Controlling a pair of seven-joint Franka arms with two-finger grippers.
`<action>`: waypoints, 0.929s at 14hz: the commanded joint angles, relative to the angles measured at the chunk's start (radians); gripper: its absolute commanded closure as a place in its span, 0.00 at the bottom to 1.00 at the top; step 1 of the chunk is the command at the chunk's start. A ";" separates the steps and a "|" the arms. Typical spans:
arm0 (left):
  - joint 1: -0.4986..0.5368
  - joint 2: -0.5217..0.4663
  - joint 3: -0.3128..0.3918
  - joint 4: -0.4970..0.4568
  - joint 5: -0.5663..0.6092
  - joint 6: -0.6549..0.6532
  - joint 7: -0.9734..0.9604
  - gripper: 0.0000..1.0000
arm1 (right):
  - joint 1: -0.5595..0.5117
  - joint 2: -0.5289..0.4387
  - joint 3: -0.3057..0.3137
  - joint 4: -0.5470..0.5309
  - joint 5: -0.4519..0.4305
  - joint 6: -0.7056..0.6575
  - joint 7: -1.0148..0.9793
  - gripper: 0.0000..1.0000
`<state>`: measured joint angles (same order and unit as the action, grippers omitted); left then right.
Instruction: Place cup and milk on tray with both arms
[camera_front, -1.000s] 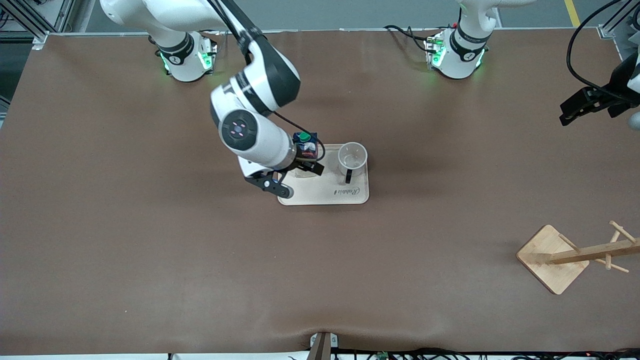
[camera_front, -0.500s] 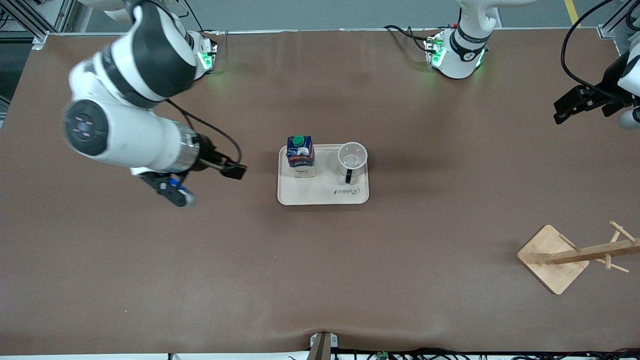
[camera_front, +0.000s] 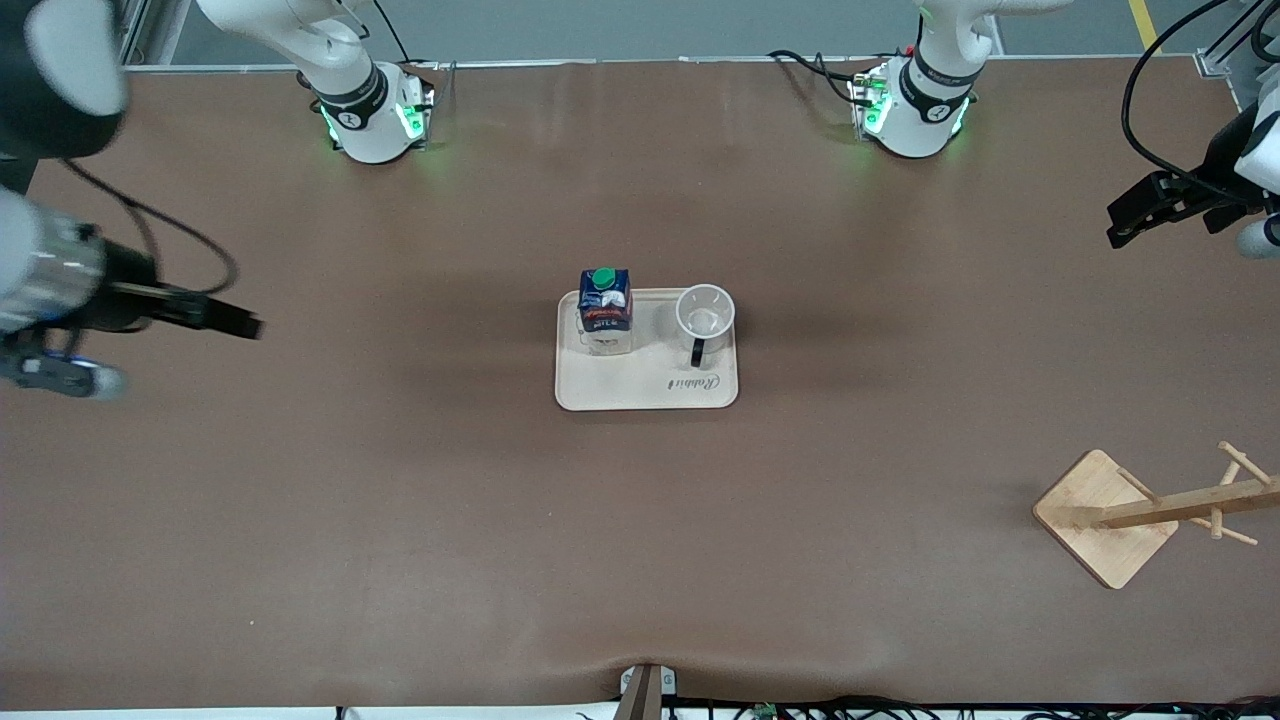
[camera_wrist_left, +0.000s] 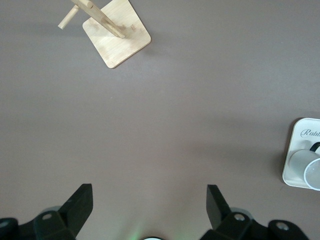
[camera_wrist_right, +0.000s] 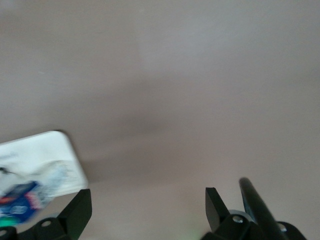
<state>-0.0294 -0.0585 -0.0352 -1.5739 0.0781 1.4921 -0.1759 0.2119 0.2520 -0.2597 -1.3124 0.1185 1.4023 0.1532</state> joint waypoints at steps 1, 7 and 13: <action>-0.009 -0.015 -0.003 -0.011 -0.014 0.010 0.013 0.00 | -0.045 -0.178 0.022 -0.264 -0.089 0.154 -0.127 0.00; -0.007 -0.007 -0.008 -0.017 -0.054 0.017 0.015 0.00 | -0.082 -0.250 0.023 -0.337 -0.118 0.166 -0.170 0.00; -0.009 0.000 -0.018 -0.005 -0.052 0.010 0.015 0.00 | -0.074 -0.230 0.031 -0.108 -0.145 0.012 -0.182 0.00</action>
<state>-0.0381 -0.0578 -0.0495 -1.5821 0.0404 1.4989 -0.1759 0.1411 0.0083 -0.2373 -1.4391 0.0082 1.4275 -0.0142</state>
